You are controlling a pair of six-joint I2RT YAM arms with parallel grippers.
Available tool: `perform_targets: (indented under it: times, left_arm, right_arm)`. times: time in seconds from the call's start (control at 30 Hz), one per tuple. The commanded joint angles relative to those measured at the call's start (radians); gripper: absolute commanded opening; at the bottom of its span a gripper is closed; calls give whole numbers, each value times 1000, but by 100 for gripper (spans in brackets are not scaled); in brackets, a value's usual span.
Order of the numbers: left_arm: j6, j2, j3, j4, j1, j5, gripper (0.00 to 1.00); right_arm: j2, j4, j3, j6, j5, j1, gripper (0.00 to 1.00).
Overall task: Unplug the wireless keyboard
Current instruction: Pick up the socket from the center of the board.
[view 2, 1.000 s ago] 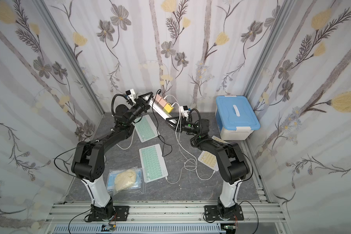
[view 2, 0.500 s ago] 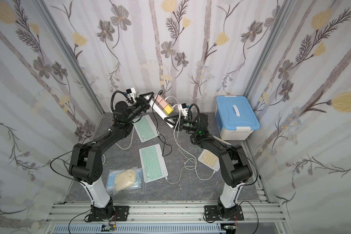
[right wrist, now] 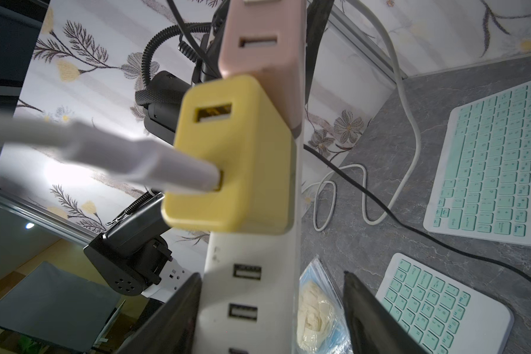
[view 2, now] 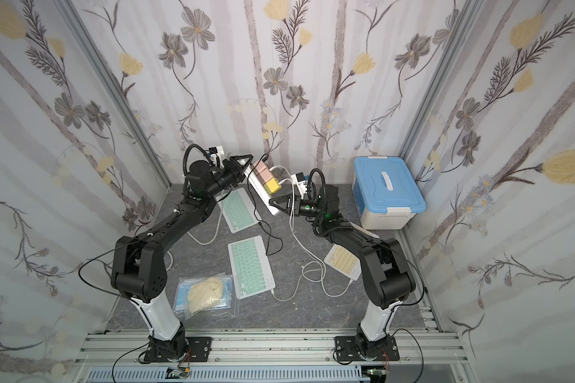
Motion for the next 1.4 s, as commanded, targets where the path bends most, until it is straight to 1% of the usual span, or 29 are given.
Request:
perform_targets:
  times: [0.0, 0.1, 0.23, 0.3, 0.37, 0.47, 0.53, 0.6, 0.63, 0.67, 0.7, 0.73, 0.77, 0.83, 0.87, 0.93, 1.03, 1.13, 1.23, 1.33, 1.37]
  left_arm:
    - [0, -12, 36, 25, -1, -1, 0]
    - [5, -8, 43, 8, -2, -2, 0]
    - [8, -3, 48, -2, -2, 2, 0]
    - [8, -1, 52, -8, -3, 6, 0]
    - [6, 4, 53, -13, -3, 8, 0]
    - [5, 10, 62, -20, -3, 17, 0]
    - [6, 13, 66, -21, -3, 23, 0]
    - [0, 18, 71, -15, -3, 29, 0]
    - [-3, 19, 68, -6, -3, 29, 3]
    - [-13, 22, 63, 17, -3, 29, 12]
    - [-22, 22, 53, 48, -3, 29, 23]
    - [-37, 24, 42, 84, -1, 29, 38]
    - [-50, 29, 32, 127, 0, 31, 49]
    - [-67, 32, 17, 186, -1, 33, 66]
    - [-68, 33, 10, 206, -1, 31, 70]
    - [-67, 29, -1, 232, -3, 26, 74]
    - [-61, 27, -3, 262, -6, 23, 80]
    - [-48, 33, 2, 238, -9, 23, 81]
    - [-42, 42, 13, 226, -15, 19, 80]
    - [-21, 41, 23, 189, -21, 8, 73]
    - [-12, 39, 22, 178, -24, 0, 69]
  right_arm:
    - [-12, 21, -7, -16, -23, 10, 71]
    - [-6, 27, 0, -8, -33, 22, 71]
    - [6, 86, -1, 48, -33, 31, 71]
    - [16, 115, -1, 78, -31, 29, 65]
    - [32, 164, -4, 127, -36, 30, 55]
    - [52, 242, -13, 199, -36, 31, 32]
    - [61, 290, -20, 244, -33, 31, 20]
    - [66, 332, -24, 286, -27, 30, 11]
    - [69, 353, -26, 311, -23, 31, 5]
    - [72, 379, -29, 338, -19, 30, 0]
    - [74, 411, -32, 367, -13, 31, 0]
    - [79, 458, -34, 408, -9, 31, 0]
    - [85, 507, -35, 453, -4, 30, 0]
    - [98, 594, -36, 535, 7, 31, 0]
    - [103, 619, -36, 566, 19, 30, 0]
    - [103, 635, -35, 592, 33, 32, 0]
    - [87, 605, -29, 579, 41, 35, 0]
    - [75, 584, -23, 572, 43, 37, 0]
    - [74, 582, -26, 577, 44, 41, 0]
    - [73, 583, -35, 577, 50, 44, 0]
    - [74, 583, -37, 577, 52, 44, 0]
